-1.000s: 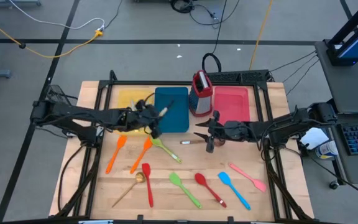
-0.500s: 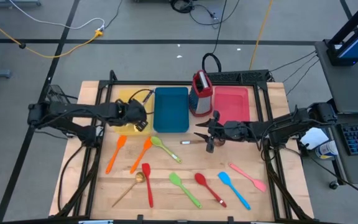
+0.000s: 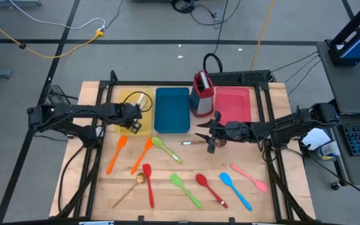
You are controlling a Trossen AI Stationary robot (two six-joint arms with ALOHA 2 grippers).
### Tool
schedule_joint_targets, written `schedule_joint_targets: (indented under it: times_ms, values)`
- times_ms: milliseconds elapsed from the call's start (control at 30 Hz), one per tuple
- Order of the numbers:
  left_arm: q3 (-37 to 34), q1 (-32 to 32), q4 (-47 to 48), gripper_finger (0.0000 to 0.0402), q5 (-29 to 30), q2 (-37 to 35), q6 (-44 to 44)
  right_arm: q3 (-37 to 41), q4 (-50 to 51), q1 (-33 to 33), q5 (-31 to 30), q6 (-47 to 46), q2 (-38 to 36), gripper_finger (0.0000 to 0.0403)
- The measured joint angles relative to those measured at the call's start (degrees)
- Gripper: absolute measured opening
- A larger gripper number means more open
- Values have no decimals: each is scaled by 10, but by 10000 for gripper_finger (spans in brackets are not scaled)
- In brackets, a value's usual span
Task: Pick & Place Kitchen Items
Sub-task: Put the yellow table knife into the yellow bin
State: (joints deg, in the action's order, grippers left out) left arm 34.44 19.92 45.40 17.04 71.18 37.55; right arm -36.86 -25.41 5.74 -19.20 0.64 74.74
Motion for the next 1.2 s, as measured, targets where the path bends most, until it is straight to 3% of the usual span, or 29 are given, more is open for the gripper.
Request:
schedule_joint_targets:
  times_ms: [800, 1200]
  values:
    - [-22, 106, -62, 96, -84, -1, -90, 0, 0, 0, 0, 0, 0, 167]
    - [-23, 130, -74, 112, -72, 0, -107, 0, 0, 0, 0, 0, 0, 167]
